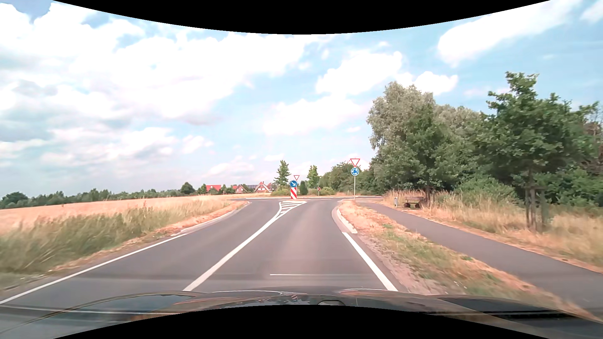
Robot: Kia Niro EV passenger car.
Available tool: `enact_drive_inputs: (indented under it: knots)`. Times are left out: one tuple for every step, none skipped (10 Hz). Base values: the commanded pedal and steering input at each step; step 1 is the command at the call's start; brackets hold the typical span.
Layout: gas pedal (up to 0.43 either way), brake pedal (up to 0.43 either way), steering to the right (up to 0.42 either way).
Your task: Follow the waypoints while adhering to traffic rules and regulations
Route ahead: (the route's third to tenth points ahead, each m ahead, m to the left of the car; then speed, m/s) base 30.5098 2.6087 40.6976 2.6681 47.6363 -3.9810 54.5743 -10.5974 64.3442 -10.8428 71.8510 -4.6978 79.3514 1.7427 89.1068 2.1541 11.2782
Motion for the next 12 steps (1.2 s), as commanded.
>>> enact_drive_inputs:
  knots:
    - [0.087,0.0,0.0]
    - [0.067,0.0,0.001]
    - [0.059,0.0,0.001]
    - [0.059,0.0,0.003]
    - [0.059,0.0,0.005]
    - [0.059,0.0,0.006]
    - [0.059,0.0,0.009]
    - [0.059,0.0,0.012]
    - [0.059,0.0,0.013]
    - [0.059,0.0,0.016]
    - [0.059,0.0,0.018]
    - [0.059,0.0,0.019]
